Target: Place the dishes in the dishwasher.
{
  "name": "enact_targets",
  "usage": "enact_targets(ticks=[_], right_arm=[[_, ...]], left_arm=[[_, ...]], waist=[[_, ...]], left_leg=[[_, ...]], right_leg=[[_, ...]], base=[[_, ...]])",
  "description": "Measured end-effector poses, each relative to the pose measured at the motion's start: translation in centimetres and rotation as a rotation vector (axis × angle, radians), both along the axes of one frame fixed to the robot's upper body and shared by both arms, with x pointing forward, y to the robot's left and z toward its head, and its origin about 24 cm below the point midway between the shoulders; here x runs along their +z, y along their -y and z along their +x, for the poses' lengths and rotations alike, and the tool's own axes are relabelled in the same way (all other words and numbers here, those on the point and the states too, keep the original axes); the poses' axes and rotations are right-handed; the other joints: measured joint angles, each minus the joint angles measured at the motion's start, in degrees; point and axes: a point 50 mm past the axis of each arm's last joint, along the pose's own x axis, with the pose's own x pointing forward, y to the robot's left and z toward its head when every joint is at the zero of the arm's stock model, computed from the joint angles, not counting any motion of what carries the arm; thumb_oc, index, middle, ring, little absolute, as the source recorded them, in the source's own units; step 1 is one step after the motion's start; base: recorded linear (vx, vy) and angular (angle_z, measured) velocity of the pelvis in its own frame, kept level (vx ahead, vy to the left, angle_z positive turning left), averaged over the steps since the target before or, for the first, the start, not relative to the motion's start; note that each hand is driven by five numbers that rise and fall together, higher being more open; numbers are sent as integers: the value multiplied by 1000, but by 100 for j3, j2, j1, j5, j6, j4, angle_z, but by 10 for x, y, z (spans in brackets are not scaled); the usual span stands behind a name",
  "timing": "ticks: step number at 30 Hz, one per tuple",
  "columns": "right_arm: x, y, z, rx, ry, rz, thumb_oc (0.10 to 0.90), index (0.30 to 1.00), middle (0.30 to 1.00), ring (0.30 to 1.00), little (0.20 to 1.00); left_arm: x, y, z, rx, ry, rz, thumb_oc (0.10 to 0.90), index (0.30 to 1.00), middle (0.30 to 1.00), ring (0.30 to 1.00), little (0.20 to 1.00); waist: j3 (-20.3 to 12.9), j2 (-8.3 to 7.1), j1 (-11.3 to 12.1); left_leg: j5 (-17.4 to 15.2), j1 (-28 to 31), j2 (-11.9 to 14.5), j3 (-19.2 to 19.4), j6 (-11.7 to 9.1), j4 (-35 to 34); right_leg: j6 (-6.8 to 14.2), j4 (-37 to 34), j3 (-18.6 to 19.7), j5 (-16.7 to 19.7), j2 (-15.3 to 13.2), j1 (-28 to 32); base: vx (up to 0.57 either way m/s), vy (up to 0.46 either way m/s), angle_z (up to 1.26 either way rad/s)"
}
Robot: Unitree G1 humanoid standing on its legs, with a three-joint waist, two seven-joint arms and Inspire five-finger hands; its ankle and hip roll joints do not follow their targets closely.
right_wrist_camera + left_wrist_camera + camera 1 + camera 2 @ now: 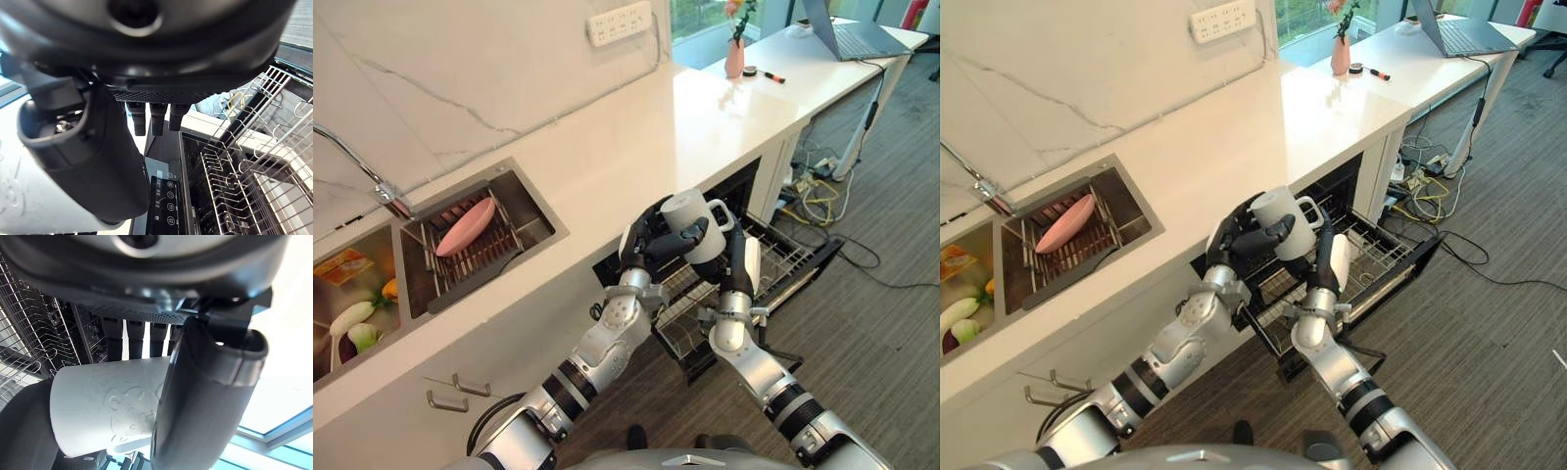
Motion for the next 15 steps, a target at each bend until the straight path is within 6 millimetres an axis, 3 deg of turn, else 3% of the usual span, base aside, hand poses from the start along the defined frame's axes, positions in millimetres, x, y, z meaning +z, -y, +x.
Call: enact_targets(ticks=[15], right_arm=[[3, 2, 0, 7, 28, -132, 800, 900, 900, 900, 900]], left_arm=[[-1, 0, 0, 4, -53, -90, 400, 300, 300, 300, 300]], waist=[[0, 0, 2]], left_leg=[[0, -23, -1, -30, 0, 0]], right_leg=[[-8, -71, -45, 6, -6, 32]], base=[[1, -1, 1]])
